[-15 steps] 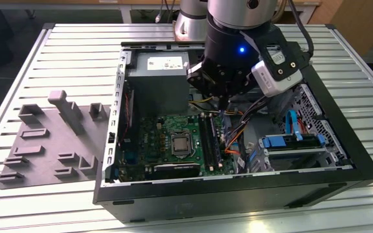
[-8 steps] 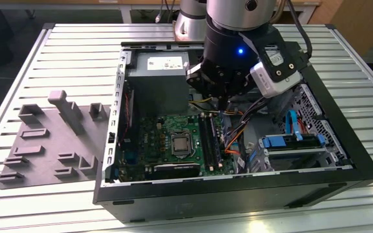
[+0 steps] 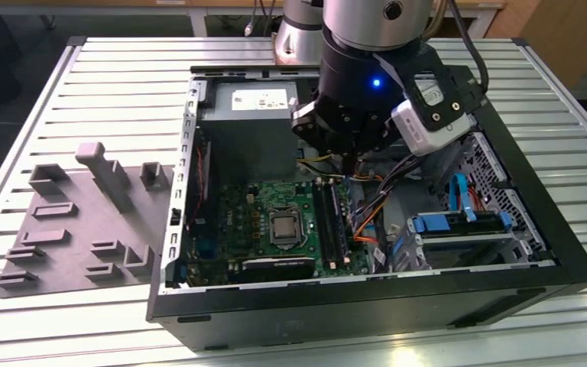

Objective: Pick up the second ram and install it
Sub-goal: 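Insert the second ram into the second slot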

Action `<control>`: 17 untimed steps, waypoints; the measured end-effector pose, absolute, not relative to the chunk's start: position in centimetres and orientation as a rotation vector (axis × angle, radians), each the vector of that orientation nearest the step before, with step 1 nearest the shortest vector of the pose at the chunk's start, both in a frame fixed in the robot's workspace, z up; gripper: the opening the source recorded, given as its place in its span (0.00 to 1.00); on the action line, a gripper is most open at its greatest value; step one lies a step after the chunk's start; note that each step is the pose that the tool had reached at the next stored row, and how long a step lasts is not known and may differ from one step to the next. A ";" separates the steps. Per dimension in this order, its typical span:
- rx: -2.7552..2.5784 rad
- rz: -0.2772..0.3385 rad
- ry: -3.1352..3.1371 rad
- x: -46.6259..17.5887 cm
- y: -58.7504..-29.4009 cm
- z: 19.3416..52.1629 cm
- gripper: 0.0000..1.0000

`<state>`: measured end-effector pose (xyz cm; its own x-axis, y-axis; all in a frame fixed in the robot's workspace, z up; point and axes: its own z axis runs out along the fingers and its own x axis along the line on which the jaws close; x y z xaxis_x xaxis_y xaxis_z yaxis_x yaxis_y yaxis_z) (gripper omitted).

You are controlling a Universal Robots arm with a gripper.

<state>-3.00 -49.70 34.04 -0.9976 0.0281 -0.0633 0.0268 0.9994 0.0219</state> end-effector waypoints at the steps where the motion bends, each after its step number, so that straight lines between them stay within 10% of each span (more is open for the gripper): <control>1: 0.042 0.032 3.077 -3.0 -49.7 34.0 0.12; 17: 0.042 0.032 3.077 -3.1 -49.7 33.6 0.12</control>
